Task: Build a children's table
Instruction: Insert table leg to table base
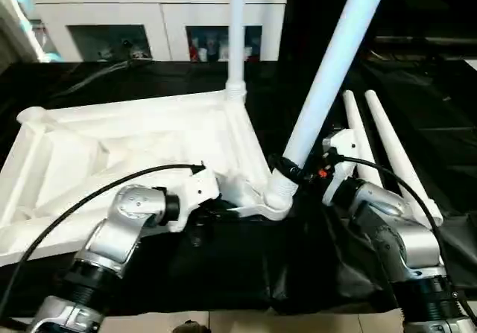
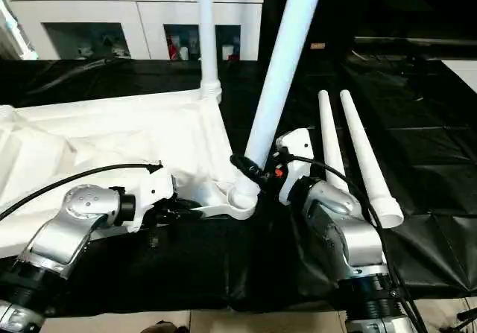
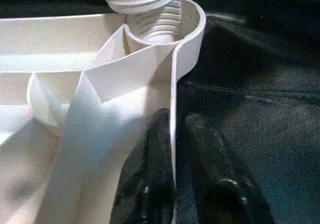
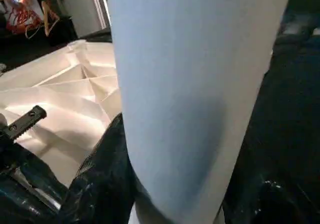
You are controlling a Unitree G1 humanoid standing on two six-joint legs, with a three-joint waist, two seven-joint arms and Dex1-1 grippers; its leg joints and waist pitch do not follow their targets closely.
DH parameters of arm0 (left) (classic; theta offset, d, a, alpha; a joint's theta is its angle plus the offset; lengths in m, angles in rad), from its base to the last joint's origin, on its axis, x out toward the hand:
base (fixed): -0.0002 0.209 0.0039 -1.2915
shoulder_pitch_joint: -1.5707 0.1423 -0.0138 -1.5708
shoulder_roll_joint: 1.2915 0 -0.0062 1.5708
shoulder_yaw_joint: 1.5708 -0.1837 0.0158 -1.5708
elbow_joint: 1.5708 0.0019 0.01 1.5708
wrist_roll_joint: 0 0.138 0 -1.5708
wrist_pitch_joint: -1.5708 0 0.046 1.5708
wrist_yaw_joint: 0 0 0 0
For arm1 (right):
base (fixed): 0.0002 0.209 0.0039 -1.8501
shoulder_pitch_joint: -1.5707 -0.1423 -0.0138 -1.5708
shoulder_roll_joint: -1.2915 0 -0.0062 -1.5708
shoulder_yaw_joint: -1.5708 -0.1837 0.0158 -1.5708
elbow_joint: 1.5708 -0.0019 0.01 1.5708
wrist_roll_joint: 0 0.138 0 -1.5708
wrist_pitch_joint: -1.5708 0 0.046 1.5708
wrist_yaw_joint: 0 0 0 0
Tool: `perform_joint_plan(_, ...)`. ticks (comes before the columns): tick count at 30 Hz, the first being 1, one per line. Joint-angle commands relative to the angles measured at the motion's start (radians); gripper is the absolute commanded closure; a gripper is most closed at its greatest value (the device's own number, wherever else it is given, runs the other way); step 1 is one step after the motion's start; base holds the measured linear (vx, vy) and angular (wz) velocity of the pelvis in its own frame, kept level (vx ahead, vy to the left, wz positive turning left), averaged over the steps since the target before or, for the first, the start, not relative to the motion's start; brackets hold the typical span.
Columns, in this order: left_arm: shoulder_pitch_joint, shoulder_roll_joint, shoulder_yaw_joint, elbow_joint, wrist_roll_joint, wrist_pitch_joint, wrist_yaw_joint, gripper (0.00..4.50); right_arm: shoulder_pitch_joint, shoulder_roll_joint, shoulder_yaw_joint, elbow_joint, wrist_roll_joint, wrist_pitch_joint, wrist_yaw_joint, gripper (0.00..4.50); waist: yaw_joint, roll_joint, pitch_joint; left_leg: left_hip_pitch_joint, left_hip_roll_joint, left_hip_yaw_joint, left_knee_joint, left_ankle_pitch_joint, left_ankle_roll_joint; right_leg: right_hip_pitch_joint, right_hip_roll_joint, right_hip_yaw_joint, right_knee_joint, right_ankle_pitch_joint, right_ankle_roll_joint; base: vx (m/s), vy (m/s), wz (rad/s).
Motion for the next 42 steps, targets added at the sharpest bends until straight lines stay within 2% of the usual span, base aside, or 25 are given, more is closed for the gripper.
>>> perform_joint_plan(1, -0.041, -0.003, -0.008, 0.055, -0.006, -0.020, -0.012, 3.74, -0.031, -0.004, 0.000, 0.004, -0.003, 0.003, 0.011, 2.62, -0.003, -0.009, -0.064, 0.035, 0.075, -0.027, -0.076, -0.163, 0.057, 0.025, -0.081, 0.035, -0.071, -0.071, -0.224, 0.000, 0.000, 0.00)
perform_joint_plan(3, -0.071, 0.002, -0.018, 0.092, 0.001, -0.037, -0.023, 3.74, -0.035, -0.006, 0.003, 0.007, -0.005, 0.003, 0.014, 2.62, -0.003, -0.012, -0.066, 0.037, 0.077, -0.028, -0.078, -0.177, 0.042, 0.026, -0.083, 0.036, -0.070, -0.077, -0.222, 0.000, 0.000, 0.00)
perform_joint_plan(5, -0.096, 0.012, -0.032, 0.121, 0.014, -0.048, -0.023, 3.74, -0.039, -0.006, 0.003, 0.009, -0.007, 0.002, 0.016, 2.62, -0.004, -0.010, -0.065, 0.036, 0.075, -0.029, -0.078, -0.176, 0.035, 0.027, -0.083, 0.036, -0.068, -0.063, -0.221, 0.000, 0.000, 0.00)
perform_joint_plan(7, -0.110, 0.018, -0.041, 0.143, 0.024, -0.061, -0.019, 3.74, -0.040, -0.007, 0.003, 0.009, -0.007, 0.000, 0.016, 2.62, -0.004, -0.012, -0.067, 0.036, 0.077, -0.029, -0.077, -0.168, 0.035, 0.028, -0.085, 0.036, -0.066, -0.043, -0.225, 0.000, 0.000, 0.00)
perform_joint_plan(10, -0.122, 0.031, -0.060, 0.170, 0.048, -0.076, -0.029, 3.74, -0.038, -0.007, 0.003, 0.007, -0.007, -0.002, 0.012, 2.62, -0.002, -0.006, -0.069, 0.035, 0.076, -0.029, -0.074, -0.151, 0.041, 0.031, -0.085, 0.036, -0.063, -0.001, -0.232, 0.000, 0.000, 0.00)
perform_joint_plan(12, -0.122, 0.035, -0.066, 0.181, 0.047, -0.082, -0.040, 3.74, -0.036, -0.007, 0.004, 0.006, -0.007, -0.004, 0.009, 2.62, -0.003, -0.006, -0.069, 0.035, 0.076, -0.029, -0.073, -0.151, 0.042, 0.031, -0.085, 0.036, -0.063, 0.008, -0.239, 0.000, 0.000, 0.00)
perform_joint_plan(19, -0.128, 0.047, -0.074, 0.204, 0.038, -0.092, -0.048, 3.89, -0.037, -0.002, 0.004, 0.019, -0.011, -0.011, 0.008, 2.62, -0.005, -0.007, -0.068, 0.035, 0.076, -0.028, -0.074, -0.174, 0.030, 0.032, -0.085, 0.036, -0.064, -0.019, -0.250, 0.000, 0.000, 0.00)
perform_joint_plan(20, -0.133, 0.046, -0.072, 0.213, 0.034, -0.091, -0.046, 4.18, -0.039, 0.000, 0.006, 0.028, -0.014, -0.016, 0.009, 2.62, -0.005, -0.007, -0.068, 0.036, 0.076, -0.028, -0.074, -0.176, 0.029, 0.032, -0.084, 0.036, -0.064, -0.022, -0.250, 0.000, 0.000, 0.00)
perform_joint_plan(25, -0.138, 0.048, -0.069, 0.234, 0.030, -0.075, -0.053, 4.44, -0.047, 0.008, 0.013, 0.061, -0.009, -0.020, 0.025, 2.63, -0.003, -0.007, -0.065, 0.038, 0.076, -0.028, -0.076, -0.209, 0.013, 0.029, -0.086, 0.037, -0.068, -0.077, -0.249, 0.000, 0.000, 0.00)
perform_joint_plan(26, -0.137, 0.050, -0.068, 0.235, 0.028, -0.073, -0.055, 4.44, -0.048, 0.009, 0.014, 0.068, -0.008, -0.019, 0.030, 2.63, -0.003, -0.003, -0.065, 0.037, 0.076, -0.029, -0.076, -0.211, 0.011, 0.030, -0.086, 0.037, -0.068, -0.081, -0.249, 0.000, 0.000, 0.00)
perform_joint_plan(29, -0.126, 0.055, -0.071, 0.234, 0.027, -0.071, -0.060, 4.48, -0.057, 0.010, 0.018, 0.104, -0.005, -0.020, 0.051, 2.63, -0.006, -0.008, -0.065, 0.037, 0.077, -0.029, -0.078, -0.217, 0.006, 0.030, -0.086, 0.036, -0.068, -0.090, -0.246, 0.000, 0.000, 0.00)
perform_joint_plan(31, -0.123, 0.055, -0.074, 0.232, 0.025, -0.072, -0.058, 4.50, -0.063, 0.009, 0.022, 0.121, -0.009, -0.025, 0.059, 2.64, -0.008, -0.008, -0.065, 0.038, 0.077, -0.029, -0.077, -0.217, 0.005, 0.030, -0.085, 0.036, -0.068, -0.089, -0.248, 0.000, 0.000, 0.00)
perform_joint_plan(41, -0.117, 0.037, -0.089, 0.202, 0.012, -0.038, -0.050, 4.50, -0.136, 0.018, 0.068, 0.248, -0.044, -0.045, 0.138, 2.64, -0.007, -0.012, -0.068, 0.037, 0.077, -0.026, -0.073, -0.179, 0.027, 0.031, -0.084, 0.035, -0.063, -0.043, -0.261, 0.000, 0.000, 0.00)
perform_joint_plan(42, -0.121, 0.035, -0.090, 0.210, 0.016, -0.043, -0.044, 4.50, -0.142, 0.015, 0.078, 0.254, -0.049, -0.042, 0.150, 2.64, -0.007, -0.017, -0.067, 0.037, 0.077, -0.026, -0.073, -0.177, 0.030, 0.032, -0.084, 0.034, -0.062, -0.043, -0.263, 0.000, 0.000, 0.00)
